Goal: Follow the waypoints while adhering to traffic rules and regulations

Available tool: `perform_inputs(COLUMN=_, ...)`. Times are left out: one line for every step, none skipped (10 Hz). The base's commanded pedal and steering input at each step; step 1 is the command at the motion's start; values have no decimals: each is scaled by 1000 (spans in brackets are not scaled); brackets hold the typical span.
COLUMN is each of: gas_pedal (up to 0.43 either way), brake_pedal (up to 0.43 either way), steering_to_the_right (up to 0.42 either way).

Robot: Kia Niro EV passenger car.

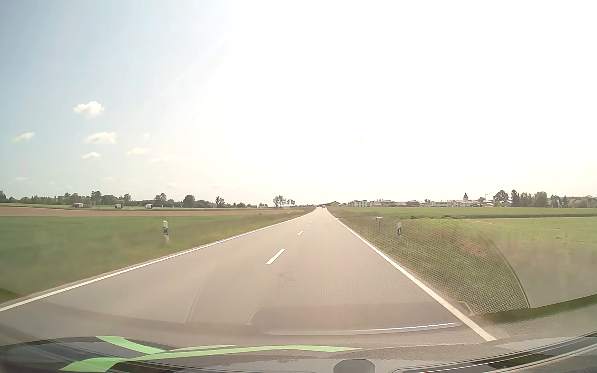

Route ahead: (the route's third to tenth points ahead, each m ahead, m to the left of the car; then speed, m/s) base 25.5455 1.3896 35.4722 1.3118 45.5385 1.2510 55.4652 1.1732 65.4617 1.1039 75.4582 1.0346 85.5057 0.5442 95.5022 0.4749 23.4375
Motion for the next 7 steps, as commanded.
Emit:
perform_inputs(gas_pedal=197, brake_pedal=0, steering_to_the_right=0)
perform_inputs(gas_pedal=197, brake_pedal=0, steering_to_the_right=0)
perform_inputs(gas_pedal=189, brake_pedal=0, steering_to_the_right=0)
perform_inputs(gas_pedal=169, brake_pedal=0, steering_to_the_right=-1)
perform_inputs(gas_pedal=98, brake_pedal=0, steering_to_the_right=-1)
perform_inputs(gas_pedal=98, brake_pedal=0, steering_to_the_right=-1)
perform_inputs(gas_pedal=98, brake_pedal=0, steering_to_the_right=0)
